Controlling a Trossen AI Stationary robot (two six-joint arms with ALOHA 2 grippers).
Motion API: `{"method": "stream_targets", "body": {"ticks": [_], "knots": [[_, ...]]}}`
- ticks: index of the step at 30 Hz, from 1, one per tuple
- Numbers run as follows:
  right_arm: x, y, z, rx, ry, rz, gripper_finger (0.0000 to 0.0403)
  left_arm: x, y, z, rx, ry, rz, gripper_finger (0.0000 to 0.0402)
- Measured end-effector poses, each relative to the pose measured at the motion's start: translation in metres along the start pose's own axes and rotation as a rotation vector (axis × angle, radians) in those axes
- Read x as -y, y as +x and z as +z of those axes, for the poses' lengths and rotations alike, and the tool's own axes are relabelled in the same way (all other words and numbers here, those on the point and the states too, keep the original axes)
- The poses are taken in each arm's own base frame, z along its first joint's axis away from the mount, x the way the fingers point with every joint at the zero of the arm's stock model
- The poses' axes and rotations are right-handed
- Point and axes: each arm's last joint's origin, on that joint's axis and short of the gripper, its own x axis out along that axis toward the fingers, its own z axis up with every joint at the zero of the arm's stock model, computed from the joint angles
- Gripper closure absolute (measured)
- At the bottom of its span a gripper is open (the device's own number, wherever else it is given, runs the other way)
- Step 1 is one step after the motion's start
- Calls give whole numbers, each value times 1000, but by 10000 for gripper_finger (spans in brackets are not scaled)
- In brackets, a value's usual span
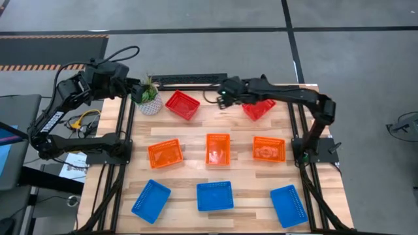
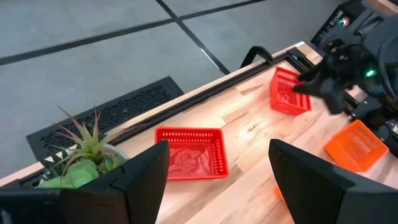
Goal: Stack baskets by color
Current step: Stack the right red bin on top of the left red bin
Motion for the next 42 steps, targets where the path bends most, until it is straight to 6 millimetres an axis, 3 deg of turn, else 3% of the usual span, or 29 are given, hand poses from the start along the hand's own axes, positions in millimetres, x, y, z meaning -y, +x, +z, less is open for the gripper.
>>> {"method": "stream_targets", "body": {"ticks": [3,6,12,17,23,34,38,42], "knots": [[20,-10,-8,-109,-93,-105,158,0,0,0,-1,-2,1,139],[29,-8,-20,-213,-176,-194,131,0,1,0,-2,-10,1,139],[36,26,-46,-321,-276,-235,109,0,1,0,-1,-26,2,139],[58,60,-63,-435,-293,-232,108,0,1,0,-1,-45,2,139],[67,82,-70,-436,-313,-167,108,0,1,0,-2,-67,3,139],[64,82,-64,-348,-370,-122,112,-1,1,0,7,-117,25,139],[67,91,-64,-339,-350,-79,113,-1,1,0,2,-121,27,139],[78,99,-68,-383,-307,-77,140,-1,1,0,0,-133,28,139]]}}
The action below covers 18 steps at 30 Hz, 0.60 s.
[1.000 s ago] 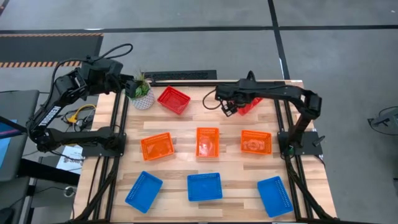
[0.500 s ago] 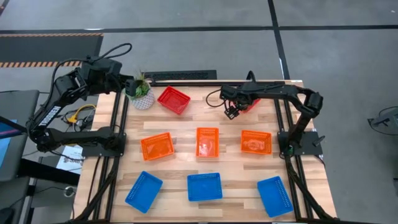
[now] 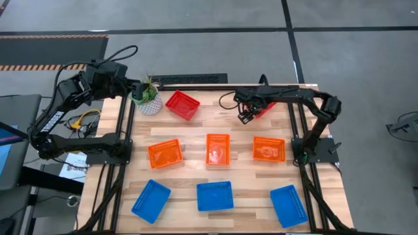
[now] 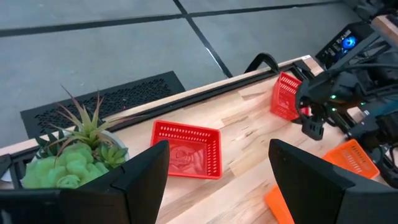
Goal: Stack baskets by color
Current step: Stack the right red bin on top of the left red bin
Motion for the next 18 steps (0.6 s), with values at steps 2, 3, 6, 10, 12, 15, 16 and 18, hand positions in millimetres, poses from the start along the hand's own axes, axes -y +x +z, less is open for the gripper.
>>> {"method": "stream_targets", "body": {"ticks": [2,3,6,10,12,15,16,18], "knots": [[4,3,1,-2,19,13,173,0,0,0,0,-6,0,139],[6,4,2,-4,29,15,194,0,0,0,0,-10,0,139],[11,10,0,-23,46,38,272,0,0,0,0,-23,0,139],[13,13,0,-32,41,76,381,0,0,0,0,-38,-1,139],[11,11,1,-29,30,88,387,0,0,0,1,-43,-1,139],[5,-5,10,10,9,133,394,0,0,0,-4,-45,-8,139],[1,-14,15,40,-9,160,395,0,0,0,-8,-45,-16,139],[-9,-36,27,113,-60,219,394,1,0,0,-16,-44,-30,139]]}}
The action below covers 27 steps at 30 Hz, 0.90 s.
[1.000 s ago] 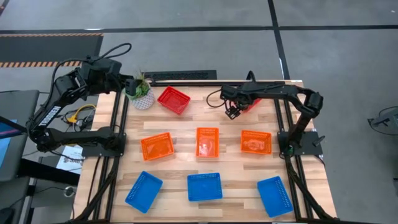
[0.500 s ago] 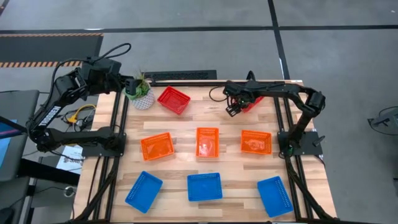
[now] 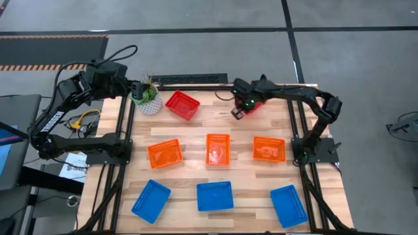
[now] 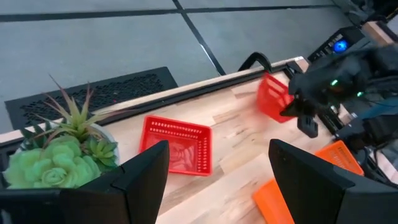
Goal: Stack baskets by color
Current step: Stack the right red bin on top of the left red bin
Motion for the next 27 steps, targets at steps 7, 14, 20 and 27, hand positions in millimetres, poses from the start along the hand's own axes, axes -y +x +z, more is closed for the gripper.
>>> {"method": "stream_targets", "body": {"ticks": [7,14,20,27], "knots": [[-67,-57,47,251,-445,102,398,0,0,0,-2,0,-4,139],[-130,-69,81,427,-1117,-23,398,0,0,0,-1,2,-4,139],[-158,-39,103,414,-1476,-188,396,-1,0,0,13,17,20,139],[-165,-3,111,337,-1627,-202,396,-1,0,0,17,14,31,139]]}}
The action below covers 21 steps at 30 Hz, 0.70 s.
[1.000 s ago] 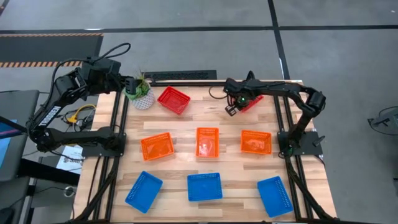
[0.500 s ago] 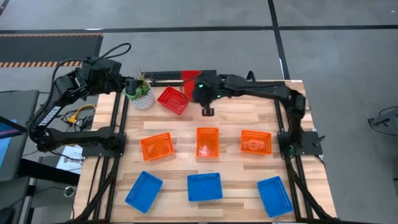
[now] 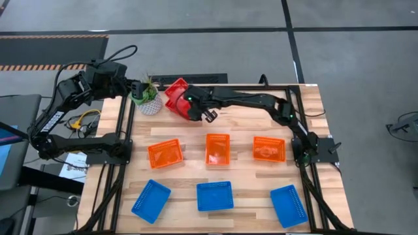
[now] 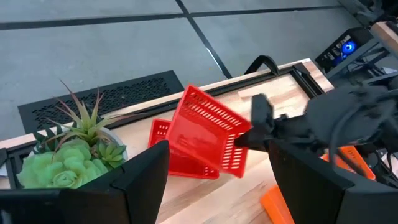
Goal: Stack baskets by color
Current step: Stack the right red bin on top of the left red bin
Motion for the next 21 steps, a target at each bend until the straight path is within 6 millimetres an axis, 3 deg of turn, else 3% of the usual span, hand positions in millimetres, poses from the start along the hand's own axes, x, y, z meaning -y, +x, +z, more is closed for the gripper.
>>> {"method": "stream_targets", "body": {"ticks": [15,21], "knots": [[-12,34,0,5,-104,69,394,0,0,0,-4,-3,1,139],[-12,35,-2,47,-97,90,372,0,0,0,-4,-3,1,139]]}}
